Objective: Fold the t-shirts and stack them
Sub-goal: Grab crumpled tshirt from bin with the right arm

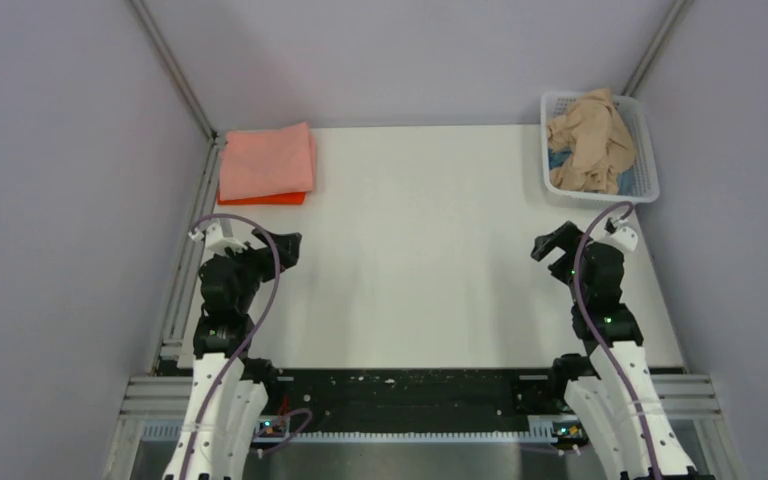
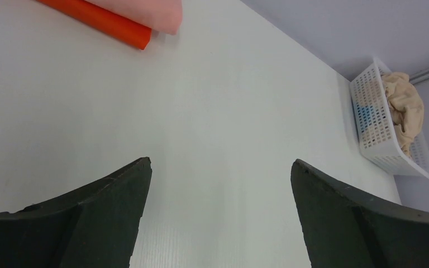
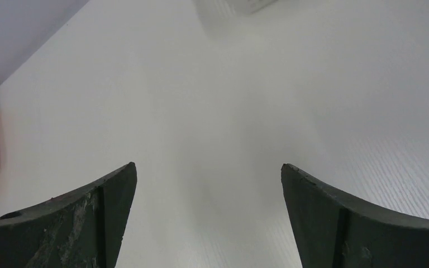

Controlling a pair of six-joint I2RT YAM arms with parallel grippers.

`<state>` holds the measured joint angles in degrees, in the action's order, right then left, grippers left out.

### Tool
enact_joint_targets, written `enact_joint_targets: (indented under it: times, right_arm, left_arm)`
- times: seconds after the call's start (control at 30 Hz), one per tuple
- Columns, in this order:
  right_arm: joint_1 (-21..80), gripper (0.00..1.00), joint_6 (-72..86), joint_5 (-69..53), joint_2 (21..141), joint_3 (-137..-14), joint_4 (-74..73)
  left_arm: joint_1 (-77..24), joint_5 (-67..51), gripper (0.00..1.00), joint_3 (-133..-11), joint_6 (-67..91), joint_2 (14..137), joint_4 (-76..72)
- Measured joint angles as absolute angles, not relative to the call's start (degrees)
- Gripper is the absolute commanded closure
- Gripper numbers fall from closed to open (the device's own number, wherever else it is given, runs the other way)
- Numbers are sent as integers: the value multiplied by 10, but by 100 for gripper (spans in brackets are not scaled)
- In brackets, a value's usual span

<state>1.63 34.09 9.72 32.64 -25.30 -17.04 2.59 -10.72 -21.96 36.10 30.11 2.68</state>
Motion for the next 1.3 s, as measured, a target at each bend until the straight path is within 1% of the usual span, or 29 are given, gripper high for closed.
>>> enact_joint_targets:
  times: [0.1,0.23,0.33,0.57,0.7,0.87,0.97,1.13,1.17,1.2,1.27,1.3]
  right_arm:
    - [16,1,328,95,328,-253,-137]
    - [16,1,275,71,348,-265,-55]
    - [16,1,240,74,410,-333,-33]
    - [14,1,179,147,673,-588,-24]
    - [-4,1,149,156,810,-707,-55]
    - [-45,2,147,167,967,-844,-108]
    - [-64,4,152,170,1058,-926,-135]
    - [-87,15,163,171,1194,-1058,-192]
    - [-92,18,167,171,1229,-1092,-211]
    - [-96,27,168,171,1238,-1098,-215]
    - [-101,63,171,173,1264,-1117,-234]
    - [-104,76,174,173,1272,-1119,-241]
  left_arm:
    - [26,-110,1,-220,361,301,27]
    - [26,-109,1,-218,362,301,27]
    - [26,-108,1,-216,363,301,27]
    - [26,-106,1,-216,363,300,26]
    - [26,-100,1,-211,364,295,25]
    - [26,-89,1,-209,366,294,25]
    - [26,-81,1,-209,366,294,25]
    - [26,-74,1,-208,366,300,18]
    - [26,-72,1,-208,367,302,17]
    - [26,-70,1,-208,368,305,15]
    - [26,-67,1,-208,368,309,14]
    - [26,-66,1,-208,369,310,13]
